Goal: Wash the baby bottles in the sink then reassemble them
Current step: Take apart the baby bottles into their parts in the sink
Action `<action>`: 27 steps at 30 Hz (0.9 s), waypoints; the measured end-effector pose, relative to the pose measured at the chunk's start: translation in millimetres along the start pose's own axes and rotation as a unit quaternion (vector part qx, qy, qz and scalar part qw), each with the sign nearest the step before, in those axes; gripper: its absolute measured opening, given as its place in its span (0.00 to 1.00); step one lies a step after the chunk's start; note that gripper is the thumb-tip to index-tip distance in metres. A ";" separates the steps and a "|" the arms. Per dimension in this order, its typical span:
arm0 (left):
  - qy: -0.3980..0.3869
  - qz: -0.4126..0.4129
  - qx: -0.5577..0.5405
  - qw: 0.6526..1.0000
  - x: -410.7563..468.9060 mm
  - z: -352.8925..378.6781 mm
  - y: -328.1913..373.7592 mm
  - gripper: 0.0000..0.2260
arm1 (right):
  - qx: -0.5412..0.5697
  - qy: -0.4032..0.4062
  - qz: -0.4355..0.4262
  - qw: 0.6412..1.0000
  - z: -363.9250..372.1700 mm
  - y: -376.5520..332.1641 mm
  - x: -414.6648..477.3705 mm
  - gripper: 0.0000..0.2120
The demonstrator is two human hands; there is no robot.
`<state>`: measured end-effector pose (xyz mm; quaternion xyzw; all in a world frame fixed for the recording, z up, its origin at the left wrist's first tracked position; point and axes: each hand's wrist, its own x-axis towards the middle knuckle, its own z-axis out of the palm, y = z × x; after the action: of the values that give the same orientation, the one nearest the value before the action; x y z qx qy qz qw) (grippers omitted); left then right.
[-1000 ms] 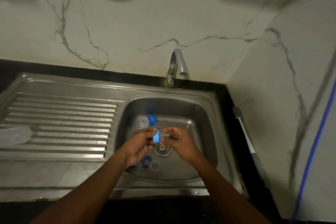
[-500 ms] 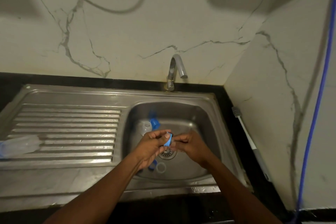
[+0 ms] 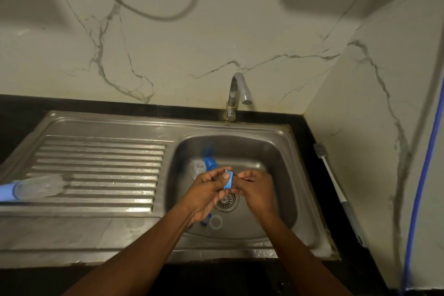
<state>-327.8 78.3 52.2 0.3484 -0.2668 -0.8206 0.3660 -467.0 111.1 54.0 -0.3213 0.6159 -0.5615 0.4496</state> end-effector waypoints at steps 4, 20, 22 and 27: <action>0.023 0.023 0.068 0.997 2.0 3.8 -2.8 0.22 | 0.038 -0.075 0.042 0.996 -14.4 6.7 -0.7 0.07; 0.194 0.005 0.174 0.965 28.1 -16.7 -35.9 0.05 | -0.040 -0.095 0.100 0.990 -14.4 47.8 19.2 0.07; 0.238 0.005 0.246 0.940 39.3 -25.2 -41.8 0.04 | -0.101 -0.101 0.082 0.986 -9.4 57.0 28.5 0.03; 0.319 0.040 0.368 0.873 59.3 -36.6 -44.6 0.08 | -0.226 -0.139 -0.011 0.964 6.1 79.2 55.8 0.06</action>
<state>-347.2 51.3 -23.5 0.6894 -0.4321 -0.4922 0.3094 -474.5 71.3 -34.2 -0.4963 0.6546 -0.3622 0.4404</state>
